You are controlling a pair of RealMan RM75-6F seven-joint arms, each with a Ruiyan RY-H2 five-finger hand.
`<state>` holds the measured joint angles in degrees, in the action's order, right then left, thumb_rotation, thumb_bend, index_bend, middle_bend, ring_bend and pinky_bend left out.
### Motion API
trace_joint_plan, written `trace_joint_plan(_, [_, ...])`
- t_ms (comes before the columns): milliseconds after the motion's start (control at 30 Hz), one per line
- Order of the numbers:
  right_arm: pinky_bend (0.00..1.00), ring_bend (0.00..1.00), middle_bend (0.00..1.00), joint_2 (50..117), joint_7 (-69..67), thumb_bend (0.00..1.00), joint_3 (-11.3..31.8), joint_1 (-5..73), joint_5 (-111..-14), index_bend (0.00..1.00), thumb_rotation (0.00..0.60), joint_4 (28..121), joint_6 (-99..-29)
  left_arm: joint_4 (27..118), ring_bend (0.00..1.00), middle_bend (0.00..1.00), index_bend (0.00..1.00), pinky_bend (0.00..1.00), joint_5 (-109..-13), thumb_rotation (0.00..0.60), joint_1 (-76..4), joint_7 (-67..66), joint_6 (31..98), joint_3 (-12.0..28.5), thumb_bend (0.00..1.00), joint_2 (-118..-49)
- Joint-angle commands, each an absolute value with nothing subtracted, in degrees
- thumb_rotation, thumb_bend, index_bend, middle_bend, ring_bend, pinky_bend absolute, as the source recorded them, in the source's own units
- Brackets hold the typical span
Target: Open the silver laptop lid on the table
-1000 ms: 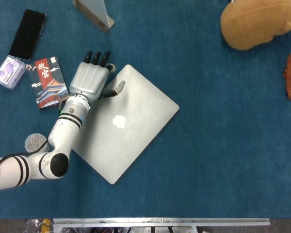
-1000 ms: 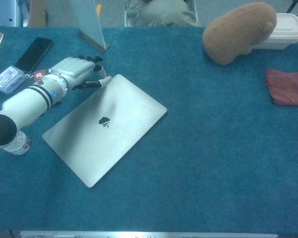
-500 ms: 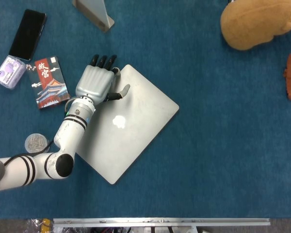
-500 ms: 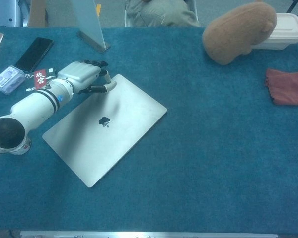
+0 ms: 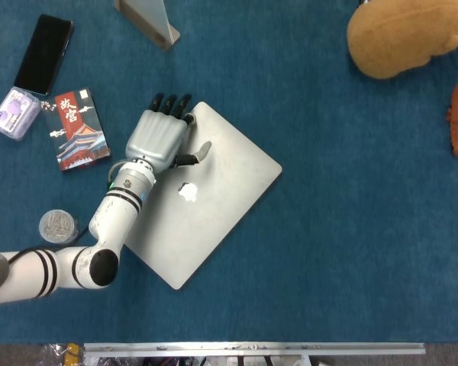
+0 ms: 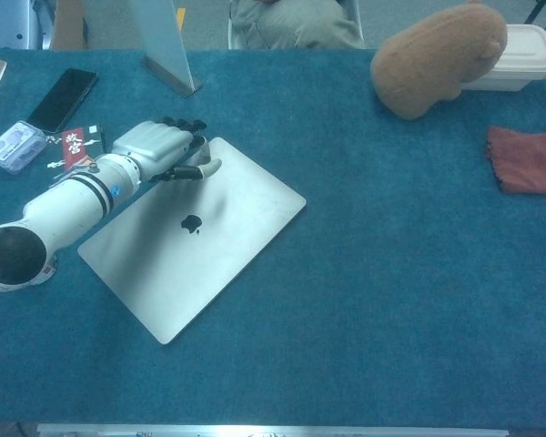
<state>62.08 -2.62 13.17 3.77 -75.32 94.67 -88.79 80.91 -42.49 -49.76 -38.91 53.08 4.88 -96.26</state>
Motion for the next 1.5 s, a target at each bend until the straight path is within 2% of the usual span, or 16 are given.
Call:
trace_joint_plan(33, [0.03,0.0,0.11,62.1,-2.7,0.31,13.1,3.7,-75.4,0.0,0.511,94.7,-88.8,82.8,0.0,0.0,0.24,0.0,-43.6,0.0,-49.7,-39.5,53.7,4.1,0.31,-96.2])
trace_joint_plan(233, [0.03,0.0,0.11,62.1,-3.0,0.31,13.1,3.7,-75.5,0.0,0.512,94.6,-88.8,85.6,0.0,0.0,0.24,0.0,-45.8,0.0,-49.6,-41.2,56.0,3.3,0.31,-95.9])
trace_joint_plan(367, [0.03,0.0,0.11,62.0,-3.1,0.31,13.1,3.6,-75.5,0.0,0.511,94.6,-89.0,85.2,0.0,0.0,0.24,0.0,-45.0,0.0,-49.7,-41.3,56.5,4.3,0.31,-95.5])
trace_joint_plan(867, [0.03,0.0,0.11,61.9,-1.8,0.31,13.2,3.7,-75.7,0.0,0.511,95.5,-89.1,78.4,0.0,0.0,0.24,0.0,-41.4,0.0,-49.2,-38.8,54.1,6.0,0.31,-94.6])
trace_joint_plan(1500, [0.03,0.0,0.11,61.5,-1.8,0.31,13.3,3.3,-75.8,0.0,0.511,96.0,-89.7,77.5,0.0,0.0,0.24,0.0,-42.3,0.0,-48.9,-38.7,53.0,5.0,0.31,-96.0])
